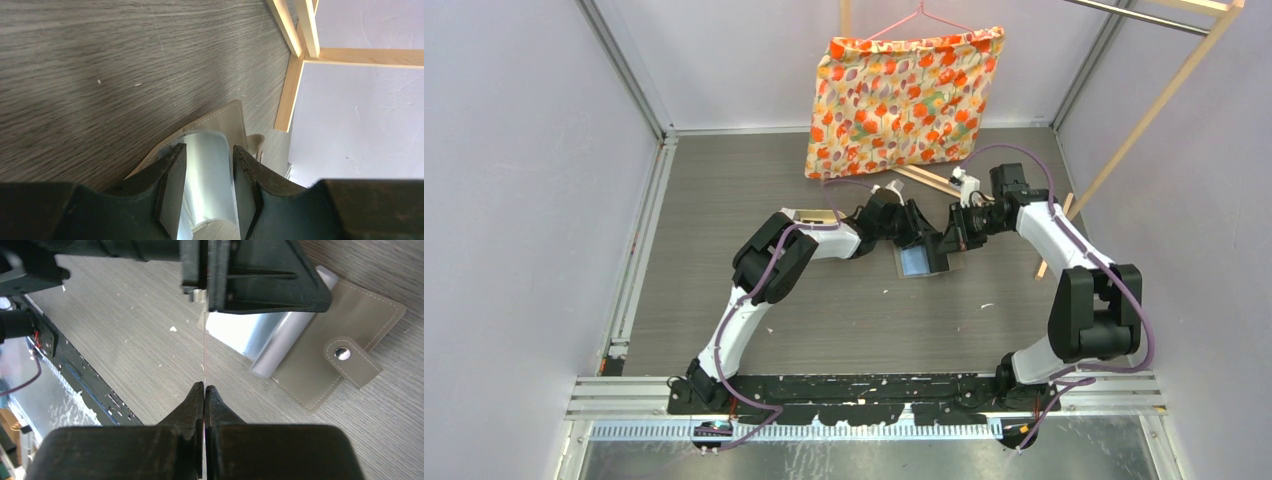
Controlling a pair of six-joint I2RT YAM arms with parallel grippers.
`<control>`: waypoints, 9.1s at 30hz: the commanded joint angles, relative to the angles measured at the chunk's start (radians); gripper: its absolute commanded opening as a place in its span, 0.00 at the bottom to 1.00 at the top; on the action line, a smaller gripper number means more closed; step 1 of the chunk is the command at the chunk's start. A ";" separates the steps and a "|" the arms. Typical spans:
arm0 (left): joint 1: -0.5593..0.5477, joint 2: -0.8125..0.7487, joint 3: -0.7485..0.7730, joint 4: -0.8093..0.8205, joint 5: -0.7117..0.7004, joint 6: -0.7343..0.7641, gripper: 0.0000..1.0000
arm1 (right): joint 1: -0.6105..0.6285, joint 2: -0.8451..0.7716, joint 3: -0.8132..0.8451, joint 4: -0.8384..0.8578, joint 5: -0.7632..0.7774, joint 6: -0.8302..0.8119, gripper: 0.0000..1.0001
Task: Put the credit cards into the card holder
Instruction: Insert the credit card into the card holder.
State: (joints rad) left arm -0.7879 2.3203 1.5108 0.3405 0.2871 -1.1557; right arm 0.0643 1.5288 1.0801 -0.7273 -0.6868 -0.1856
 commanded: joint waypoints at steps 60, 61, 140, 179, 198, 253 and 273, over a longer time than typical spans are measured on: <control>-0.006 -0.265 -0.161 -0.198 -0.138 0.267 0.39 | -0.050 0.232 0.134 -0.022 0.066 0.022 0.01; -0.011 -0.264 -0.157 -0.222 -0.154 0.283 0.38 | -0.050 0.243 0.146 -0.031 0.057 0.017 0.01; -0.174 -0.706 -0.546 -0.272 -0.401 0.536 0.51 | 0.029 0.255 -0.031 0.248 -0.200 0.184 0.01; -0.169 -0.621 -0.818 -0.112 -0.489 0.033 0.48 | 0.071 0.377 0.048 0.073 -0.230 0.071 0.01; -0.165 -0.584 -0.741 -0.255 -0.532 0.116 0.46 | 0.054 0.353 0.001 0.185 -0.144 0.268 0.01; -0.131 -0.694 -0.742 -0.232 -0.414 0.323 0.46 | 0.102 0.327 0.018 0.106 -0.124 0.247 0.35; -0.175 -0.719 -0.809 0.136 -0.215 0.221 0.46 | 0.198 0.307 0.071 0.035 0.054 0.154 0.44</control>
State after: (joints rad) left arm -0.9607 1.5585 0.6666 0.3717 0.0521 -0.9146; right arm 0.2413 1.8820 1.1152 -0.6613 -0.6872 0.0132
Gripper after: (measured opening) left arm 0.467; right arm 0.440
